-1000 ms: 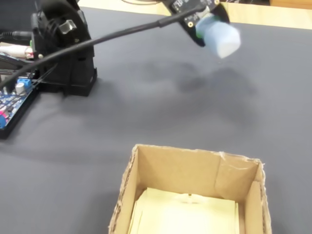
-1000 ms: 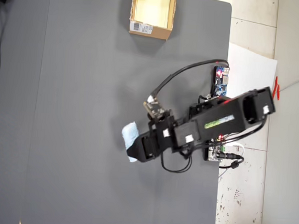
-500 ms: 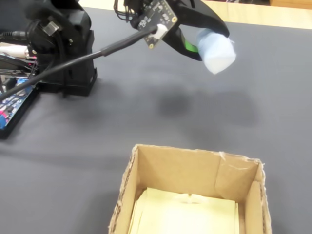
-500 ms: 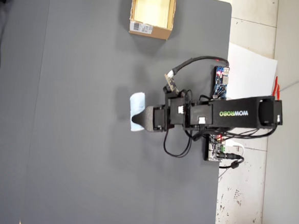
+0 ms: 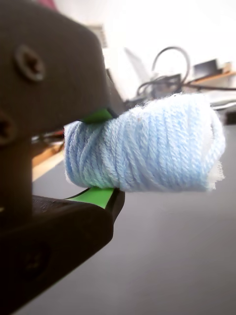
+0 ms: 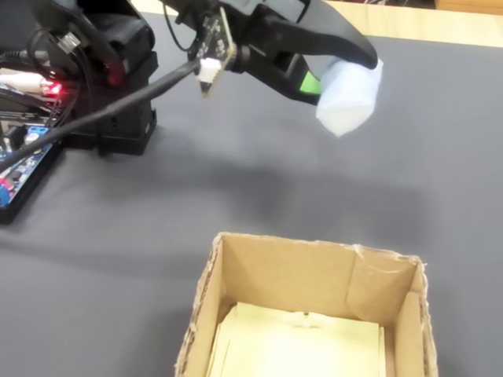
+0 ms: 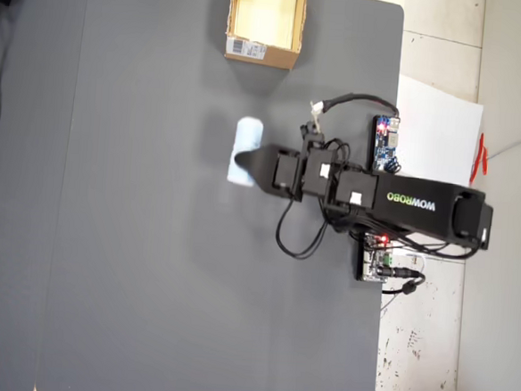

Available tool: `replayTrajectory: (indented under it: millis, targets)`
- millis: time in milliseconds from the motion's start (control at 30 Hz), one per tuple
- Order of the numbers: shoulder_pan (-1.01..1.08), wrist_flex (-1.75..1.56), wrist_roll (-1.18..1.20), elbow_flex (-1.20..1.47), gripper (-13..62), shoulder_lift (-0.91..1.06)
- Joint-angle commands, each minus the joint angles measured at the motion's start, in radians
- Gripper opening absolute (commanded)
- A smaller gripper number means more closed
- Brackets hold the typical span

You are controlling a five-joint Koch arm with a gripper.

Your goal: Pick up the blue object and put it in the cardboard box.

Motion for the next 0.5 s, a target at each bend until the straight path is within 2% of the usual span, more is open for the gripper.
replayTrajectory:
  millis: [0,467]
  targets:
    - [0.038,-0.110,-0.017,-0.060,10.7,0.034]
    - [0.367,-0.035,-0.161,-0.345,10.7,-0.156]
